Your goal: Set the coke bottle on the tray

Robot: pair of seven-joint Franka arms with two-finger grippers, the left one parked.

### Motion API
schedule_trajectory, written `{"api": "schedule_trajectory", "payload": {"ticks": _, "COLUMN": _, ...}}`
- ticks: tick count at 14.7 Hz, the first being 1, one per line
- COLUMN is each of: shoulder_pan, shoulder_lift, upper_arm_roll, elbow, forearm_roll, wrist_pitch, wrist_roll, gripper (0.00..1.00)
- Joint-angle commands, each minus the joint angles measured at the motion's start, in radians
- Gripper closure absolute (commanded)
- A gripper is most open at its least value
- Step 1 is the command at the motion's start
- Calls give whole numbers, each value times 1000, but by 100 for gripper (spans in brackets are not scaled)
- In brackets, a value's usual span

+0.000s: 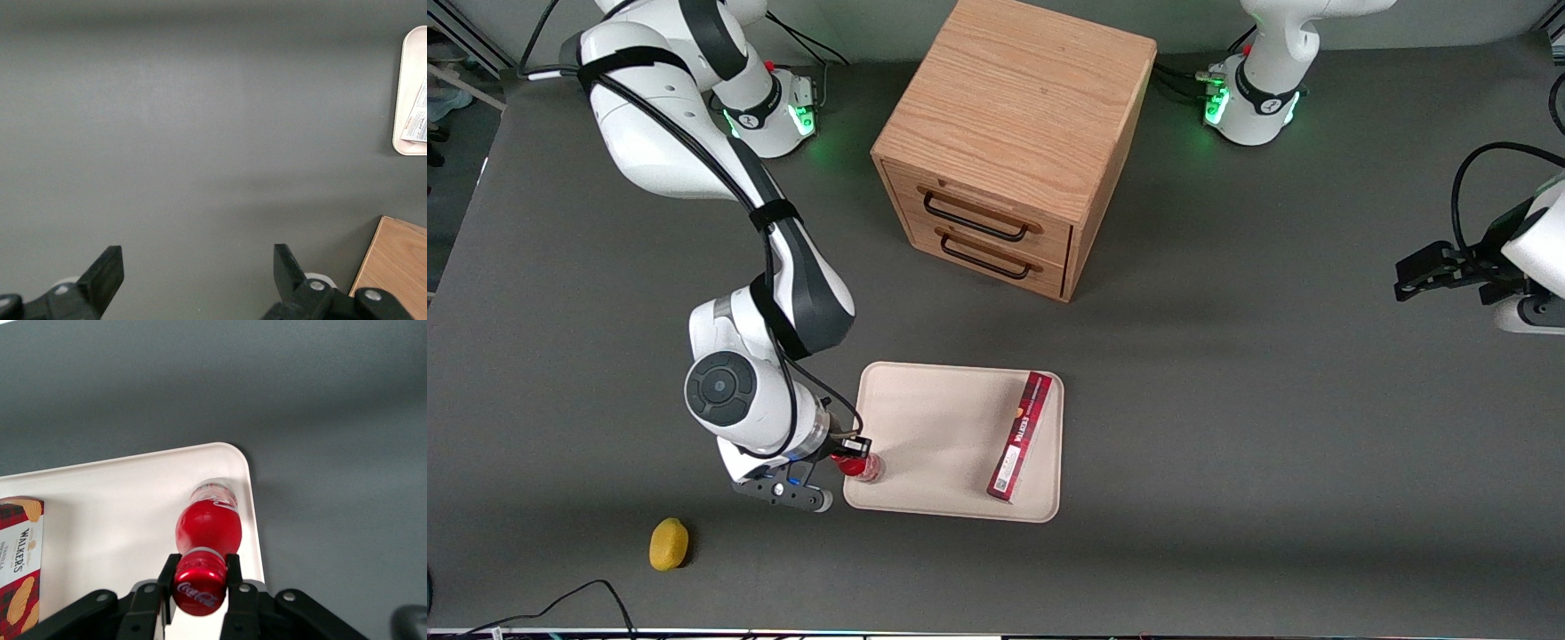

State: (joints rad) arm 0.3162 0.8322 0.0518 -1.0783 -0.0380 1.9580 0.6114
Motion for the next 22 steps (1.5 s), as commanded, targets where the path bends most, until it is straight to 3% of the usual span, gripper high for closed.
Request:
{"api": "schedule_trajectory", "payload": {"ticks": 1, "shoulder_pan": 18, "shoulder_lift": 10, "upper_arm_roll": -17, "elbow": 44, "forearm_roll": -13, "wrist_pitch": -8, "wrist_roll": 33, "gripper": 29}}
{"api": "schedule_trajectory", "payload": {"ticks": 2, "shoulder_pan": 15, "shoulder_lift": 4, "upper_arm_roll": -17, "elbow": 44, "forearm_roll": -10, "wrist_pitch": -8, "wrist_roll": 33, "gripper": 0}}
{"api": "schedule_trajectory", "payload": {"ticks": 5, "shoulder_pan": 1, "shoulder_lift": -83, "upper_arm_roll": -13, "elbow": -52, "forearm_roll": -8, "wrist_pitch": -24, "wrist_roll": 34, "gripper": 0}}
{"api": "schedule_trajectory", "payload": {"ticks": 9, "shoulder_pan": -66, "shoulder_lift": -486, "upper_arm_roll": 6, "elbow": -504, "forearm_roll": 1, "wrist_pitch": -37, "wrist_roll": -37, "gripper": 0}}
{"api": "schedule_trajectory", "payload": {"ticks": 12, "shoulder_pan": -138, "shoulder_lift": -773, "upper_arm_roll": 6, "elbow": -748, "forearm_roll": 6, "wrist_pitch": -104, "wrist_roll": -230, "gripper": 0}}
{"api": "schedule_trajectory", "payload": {"ticks": 16, "shoulder_pan": -216, "shoulder_lift": -951, "upper_arm_roll": -56, "elbow": -773, "forearm_roll": 85, "wrist_pitch": -293, "wrist_roll": -470, "gripper": 0}}
{"api": "schedule_trajectory", "payload": {"ticks": 18, "shoulder_pan": -207, "shoulder_lift": -996, "upper_arm_roll": -108, "elbow": -772, "forearm_roll": 86, "wrist_pitch": -329, "wrist_roll": -516, "gripper": 0}}
{"api": "schedule_trajectory", "payload": {"ticks": 22, "shoulder_pan": -209, "shoulder_lift": -1022, "upper_arm_roll": -112, "elbow": -759, "forearm_roll": 73, "wrist_pitch": -372, "wrist_roll": -519, "gripper": 0}}
